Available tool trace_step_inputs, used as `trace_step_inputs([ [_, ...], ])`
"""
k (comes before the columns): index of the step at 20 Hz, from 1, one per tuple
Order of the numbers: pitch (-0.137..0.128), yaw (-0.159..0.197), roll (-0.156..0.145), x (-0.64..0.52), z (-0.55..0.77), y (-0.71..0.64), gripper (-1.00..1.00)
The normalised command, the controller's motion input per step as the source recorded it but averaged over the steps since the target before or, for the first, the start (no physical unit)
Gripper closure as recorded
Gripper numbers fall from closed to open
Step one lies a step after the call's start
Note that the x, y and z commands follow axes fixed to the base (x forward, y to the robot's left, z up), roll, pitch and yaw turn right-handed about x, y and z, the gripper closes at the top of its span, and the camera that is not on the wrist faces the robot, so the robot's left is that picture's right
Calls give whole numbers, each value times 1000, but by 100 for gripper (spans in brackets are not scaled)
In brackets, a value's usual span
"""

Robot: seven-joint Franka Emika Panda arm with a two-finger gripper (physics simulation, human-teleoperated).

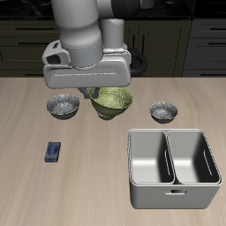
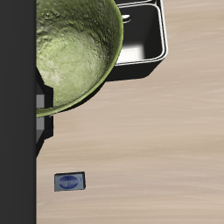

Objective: Place the green bowl in the right side of the drainer

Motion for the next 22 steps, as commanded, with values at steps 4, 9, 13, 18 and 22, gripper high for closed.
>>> trace_step_inputs([
  [4,9,12,-23,22,-85,249,100],
  [9,-2,15,-30,23,-40,302,100],
  [13,-14,-11,-51,76,36,249,100],
  [18,6,-6,-8,56,-20,159,100],
  [22,-3,11,-1,23,-36,107,100],
])
